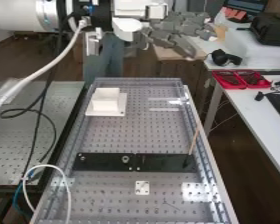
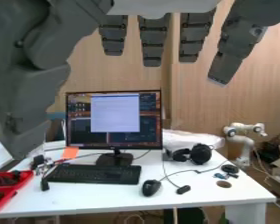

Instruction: Grab the larger nut and place it in the white container

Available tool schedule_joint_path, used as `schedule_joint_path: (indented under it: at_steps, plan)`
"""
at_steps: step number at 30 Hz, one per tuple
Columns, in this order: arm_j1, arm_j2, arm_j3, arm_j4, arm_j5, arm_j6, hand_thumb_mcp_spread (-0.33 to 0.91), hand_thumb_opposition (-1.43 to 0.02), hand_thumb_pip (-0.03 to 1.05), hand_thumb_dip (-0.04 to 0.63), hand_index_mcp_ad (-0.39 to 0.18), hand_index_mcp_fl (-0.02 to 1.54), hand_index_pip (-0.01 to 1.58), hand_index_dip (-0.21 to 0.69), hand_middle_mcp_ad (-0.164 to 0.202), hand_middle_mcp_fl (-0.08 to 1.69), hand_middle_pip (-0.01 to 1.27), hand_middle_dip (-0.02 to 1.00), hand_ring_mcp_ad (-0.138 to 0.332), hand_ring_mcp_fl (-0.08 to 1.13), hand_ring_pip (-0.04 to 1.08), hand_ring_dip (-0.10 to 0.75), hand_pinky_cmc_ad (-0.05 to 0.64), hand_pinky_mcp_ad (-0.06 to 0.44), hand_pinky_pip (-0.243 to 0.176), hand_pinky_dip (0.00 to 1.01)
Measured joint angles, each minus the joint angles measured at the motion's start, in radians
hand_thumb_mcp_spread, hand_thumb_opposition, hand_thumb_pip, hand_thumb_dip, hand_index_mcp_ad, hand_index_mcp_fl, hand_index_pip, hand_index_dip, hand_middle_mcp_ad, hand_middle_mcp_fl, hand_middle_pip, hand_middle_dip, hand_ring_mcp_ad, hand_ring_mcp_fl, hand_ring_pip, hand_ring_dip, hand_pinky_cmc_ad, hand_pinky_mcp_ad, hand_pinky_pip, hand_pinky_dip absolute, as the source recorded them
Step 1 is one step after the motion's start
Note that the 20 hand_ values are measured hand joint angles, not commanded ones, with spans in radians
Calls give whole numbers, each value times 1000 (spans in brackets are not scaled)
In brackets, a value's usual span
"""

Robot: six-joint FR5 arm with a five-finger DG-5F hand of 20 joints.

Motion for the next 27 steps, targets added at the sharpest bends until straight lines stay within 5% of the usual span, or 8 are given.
schedule_joint_path:
  at_steps: [9,27]
  plan:
    - [12,-37,38,-79,95,10,195,-764,552,141,-134,21,86,-51,70,3,113,229,176,0,75,126,445,314,-138,494]
    - [11,-23,24,-89,112,22,178,-771,559,140,-134,21,86,-51,70,3,113,229,176,0,75,126,443,314,-138,478]
